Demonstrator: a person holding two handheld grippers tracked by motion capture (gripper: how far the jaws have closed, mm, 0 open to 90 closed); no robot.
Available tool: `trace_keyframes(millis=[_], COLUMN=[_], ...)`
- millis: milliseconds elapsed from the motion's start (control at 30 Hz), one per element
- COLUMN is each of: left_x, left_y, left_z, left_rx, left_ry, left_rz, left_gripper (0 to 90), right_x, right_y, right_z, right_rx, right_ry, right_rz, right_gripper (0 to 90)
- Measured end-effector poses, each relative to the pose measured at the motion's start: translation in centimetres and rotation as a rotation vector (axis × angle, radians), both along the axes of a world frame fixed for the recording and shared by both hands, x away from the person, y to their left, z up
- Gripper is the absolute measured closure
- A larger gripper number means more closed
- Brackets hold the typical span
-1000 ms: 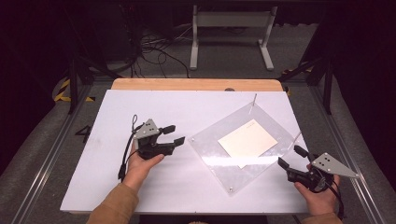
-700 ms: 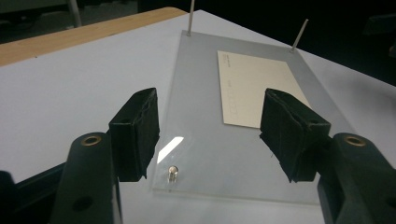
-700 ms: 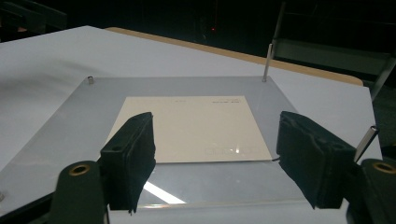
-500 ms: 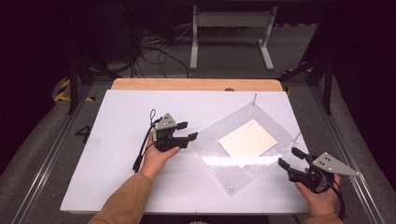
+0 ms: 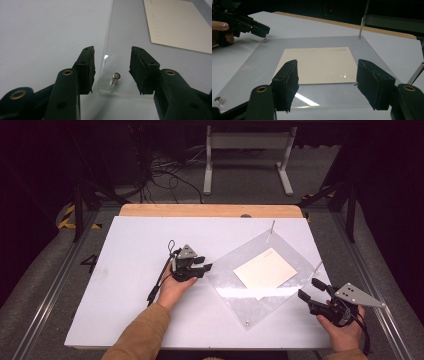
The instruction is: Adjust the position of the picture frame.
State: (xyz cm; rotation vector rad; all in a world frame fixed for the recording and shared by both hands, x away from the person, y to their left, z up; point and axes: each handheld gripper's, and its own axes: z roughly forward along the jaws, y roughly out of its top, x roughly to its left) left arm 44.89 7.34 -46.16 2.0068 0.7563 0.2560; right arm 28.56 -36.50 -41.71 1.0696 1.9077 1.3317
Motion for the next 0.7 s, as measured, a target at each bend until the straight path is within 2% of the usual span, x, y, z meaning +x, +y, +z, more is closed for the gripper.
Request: trace_keyframes(millis=[267, 300, 367, 400, 600, 700], left_x=[-0.2, -0.1, -0.1, 0.1, 0.2, 0.2], left_y=[-0.5, -0.6, -0.6, -0.8, -1.4, -1.4], left_z=[0.0, -0.1, -0.1, -0.1, 0.2, 0.2], left_rx=[0.046, 0.059, 0.066, 0.093, 0.125, 0.136], left_ry=[-0.008, 0.008, 0.016, 0.056, 0.051, 0.049], left_rz=[-0.011, -0.009, -0.008, -0.014, -0.021, -0.02], left_gripper=[64.2, 65.9, 66.7, 68.2, 71.7, 78.3], right_x=[0.1, 0.1, 0.1, 0.1, 0.1, 0.1], right_y=[0.0, 0.0, 0.0, 0.0, 0.0, -0.1], right_z=[-0.1, -0.1, -0.1, -0.1, -0.1, -0.1], right_rx=[-0.001, -0.001, 0.0, 0.0, 0.0, -0.002], right_ry=[0.007, 0.008, 0.008, 0.008, 0.008, 0.005], right_rz=[0.001, 0.001, 0.001, 0.001, 0.002, 0.002], right_gripper=[33.8, 33.8, 33.8, 33.7, 33.6, 33.6])
